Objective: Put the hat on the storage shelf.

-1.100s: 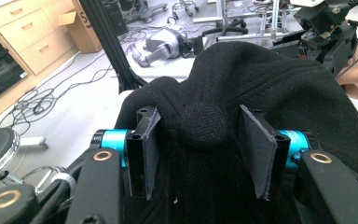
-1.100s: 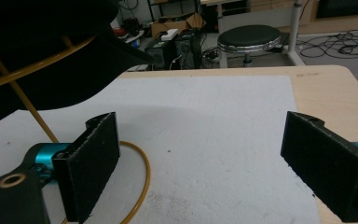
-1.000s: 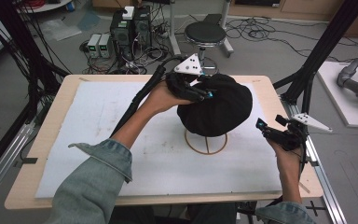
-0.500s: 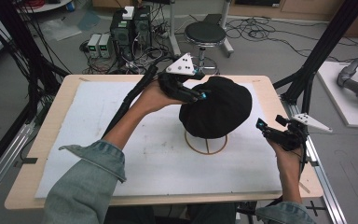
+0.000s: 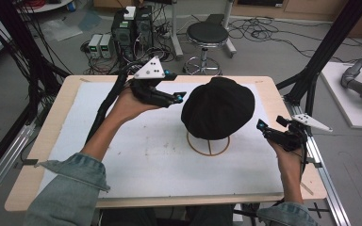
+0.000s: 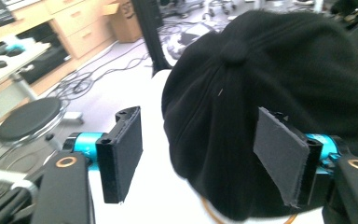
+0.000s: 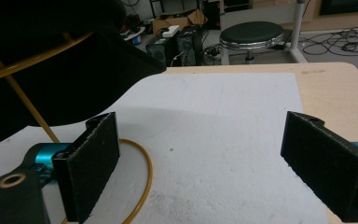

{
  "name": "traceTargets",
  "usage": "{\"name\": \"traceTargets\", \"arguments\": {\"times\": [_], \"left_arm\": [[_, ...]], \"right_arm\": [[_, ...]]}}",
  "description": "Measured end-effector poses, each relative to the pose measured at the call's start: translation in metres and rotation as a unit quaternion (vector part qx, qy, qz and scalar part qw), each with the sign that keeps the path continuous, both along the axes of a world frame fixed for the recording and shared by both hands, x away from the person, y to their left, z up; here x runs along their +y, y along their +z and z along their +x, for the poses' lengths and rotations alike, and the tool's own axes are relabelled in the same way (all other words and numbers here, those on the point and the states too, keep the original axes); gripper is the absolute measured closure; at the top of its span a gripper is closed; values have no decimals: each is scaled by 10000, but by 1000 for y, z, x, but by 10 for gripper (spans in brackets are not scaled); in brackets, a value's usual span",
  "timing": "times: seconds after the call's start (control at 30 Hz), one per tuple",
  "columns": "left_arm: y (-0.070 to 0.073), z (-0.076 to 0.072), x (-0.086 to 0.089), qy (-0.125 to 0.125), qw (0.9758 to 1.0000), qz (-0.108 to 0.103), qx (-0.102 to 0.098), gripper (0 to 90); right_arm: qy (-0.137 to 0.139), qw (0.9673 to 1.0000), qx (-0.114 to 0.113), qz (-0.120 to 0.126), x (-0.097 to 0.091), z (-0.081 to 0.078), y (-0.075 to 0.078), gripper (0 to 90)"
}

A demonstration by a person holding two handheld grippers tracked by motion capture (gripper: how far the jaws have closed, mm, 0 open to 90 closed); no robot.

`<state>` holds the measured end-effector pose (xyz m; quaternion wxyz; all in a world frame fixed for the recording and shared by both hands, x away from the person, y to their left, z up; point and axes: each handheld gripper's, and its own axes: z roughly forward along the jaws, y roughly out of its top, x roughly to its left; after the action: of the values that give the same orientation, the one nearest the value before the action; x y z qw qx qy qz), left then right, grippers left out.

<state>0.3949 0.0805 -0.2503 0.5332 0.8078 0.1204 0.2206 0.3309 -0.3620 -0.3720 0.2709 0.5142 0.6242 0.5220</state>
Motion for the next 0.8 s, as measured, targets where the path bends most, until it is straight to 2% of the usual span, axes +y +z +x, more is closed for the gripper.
{"name": "traceTargets", "arguments": {"times": [0.1,0.23,0.4,0.6,0.73,0.8], "left_arm": [[-6,-3,14,186,9997,-60,140,293],[-16,-12,32,426,9989,-112,150,262],[-33,-19,57,749,9968,-216,198,238],[-55,-30,87,1133,9920,-468,286,232],[-69,-37,106,1392,9885,-508,295,232],[-75,-40,115,1584,9855,-522,293,218]], "right_arm": [[22,10000,-16,-20,2,2,0,115],[64,10000,22,-51,5,5,-1,115],[58,10000,61,-10,6,6,-2,115],[66,10000,55,-35,6,5,-2,115],[71,10000,50,-42,5,4,-3,115],[80,9999,62,-34,6,4,-3,115]]}}
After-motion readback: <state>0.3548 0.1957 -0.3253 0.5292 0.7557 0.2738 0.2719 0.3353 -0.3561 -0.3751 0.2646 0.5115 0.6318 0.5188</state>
